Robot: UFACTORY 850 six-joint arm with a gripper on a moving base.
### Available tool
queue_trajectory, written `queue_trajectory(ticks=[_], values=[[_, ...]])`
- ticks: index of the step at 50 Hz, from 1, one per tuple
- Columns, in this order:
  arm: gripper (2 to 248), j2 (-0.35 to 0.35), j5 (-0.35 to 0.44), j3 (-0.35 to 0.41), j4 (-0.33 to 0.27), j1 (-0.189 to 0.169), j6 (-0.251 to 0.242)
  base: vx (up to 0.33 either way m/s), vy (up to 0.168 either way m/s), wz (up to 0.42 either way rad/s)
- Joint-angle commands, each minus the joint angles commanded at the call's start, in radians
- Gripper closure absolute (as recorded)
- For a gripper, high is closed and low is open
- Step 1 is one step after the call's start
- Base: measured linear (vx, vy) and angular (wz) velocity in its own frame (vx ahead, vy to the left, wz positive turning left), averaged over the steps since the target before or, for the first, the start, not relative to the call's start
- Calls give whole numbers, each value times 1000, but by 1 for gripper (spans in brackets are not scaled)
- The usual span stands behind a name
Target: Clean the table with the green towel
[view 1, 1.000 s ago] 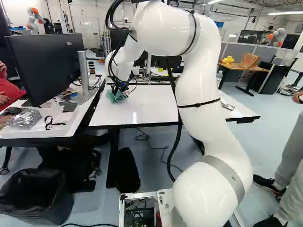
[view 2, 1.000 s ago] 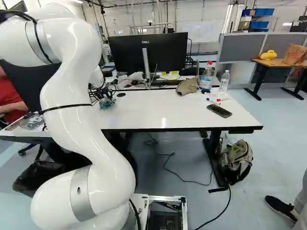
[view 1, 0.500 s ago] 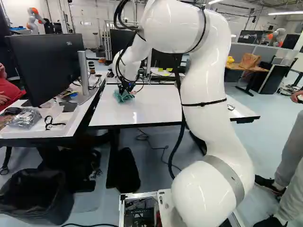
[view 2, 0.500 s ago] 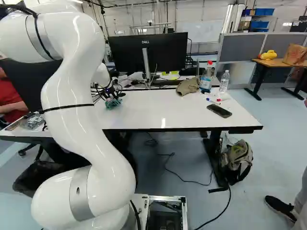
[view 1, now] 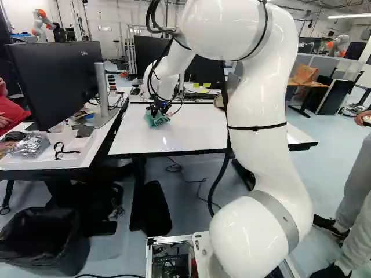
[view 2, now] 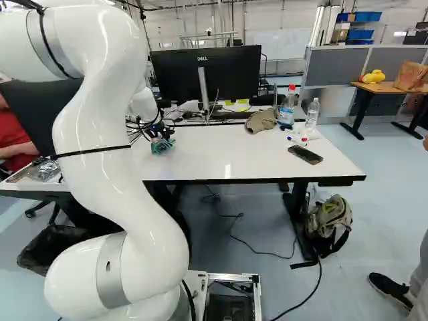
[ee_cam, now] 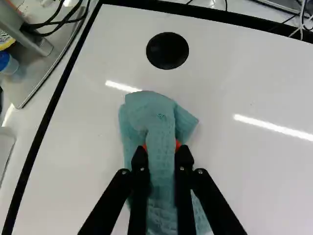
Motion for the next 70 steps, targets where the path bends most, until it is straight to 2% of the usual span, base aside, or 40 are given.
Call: queue_trajectory(ticks=[14, 32, 56, 70], values=[[191, 18, 0, 23, 0, 36, 0, 0, 0, 0], [191, 3, 0, 4, 0, 88, 0, 0, 0, 0], [191, -53, 0, -72, 0, 145, 0, 0, 0, 0], [191, -105, 0, -142, 0, 143, 0, 0, 0, 0]])
